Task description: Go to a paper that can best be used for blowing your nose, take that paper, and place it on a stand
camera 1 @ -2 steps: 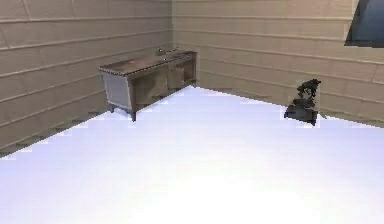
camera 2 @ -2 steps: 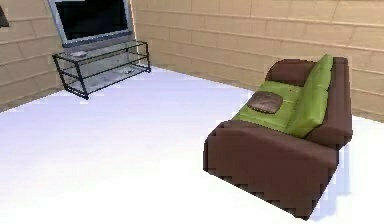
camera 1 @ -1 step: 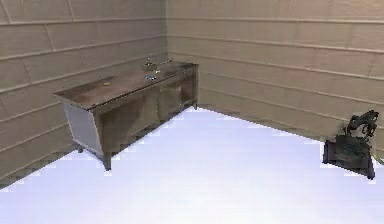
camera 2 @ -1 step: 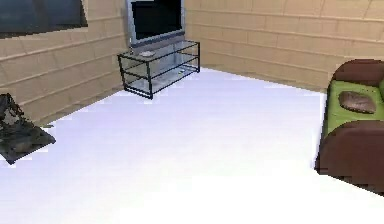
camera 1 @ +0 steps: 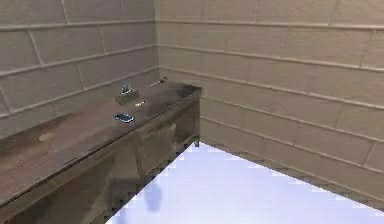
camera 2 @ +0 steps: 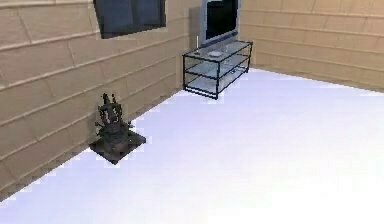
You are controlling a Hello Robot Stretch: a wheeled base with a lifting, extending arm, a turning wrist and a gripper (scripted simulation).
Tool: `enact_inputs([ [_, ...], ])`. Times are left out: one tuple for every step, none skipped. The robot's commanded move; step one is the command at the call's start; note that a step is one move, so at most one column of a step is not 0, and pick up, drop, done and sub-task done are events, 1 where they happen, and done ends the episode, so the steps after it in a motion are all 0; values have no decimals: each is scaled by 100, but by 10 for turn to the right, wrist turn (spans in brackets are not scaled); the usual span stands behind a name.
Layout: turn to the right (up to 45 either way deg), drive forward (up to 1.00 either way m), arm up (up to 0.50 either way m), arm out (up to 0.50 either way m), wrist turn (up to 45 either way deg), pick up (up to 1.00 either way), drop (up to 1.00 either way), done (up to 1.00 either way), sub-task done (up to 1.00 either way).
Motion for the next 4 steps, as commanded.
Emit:
enact_inputs([
  [0, 60, 0, 0, 0, 0, 0, 0, 0],
  [-450, 0, 0, 0, 0, 0, 0, 0, 0],
  [-450, 0, 0, 0, 0, 0, 0, 0, 0],
  [-240, 0, 0, 0, 0, 0, 0, 0, 0],
])
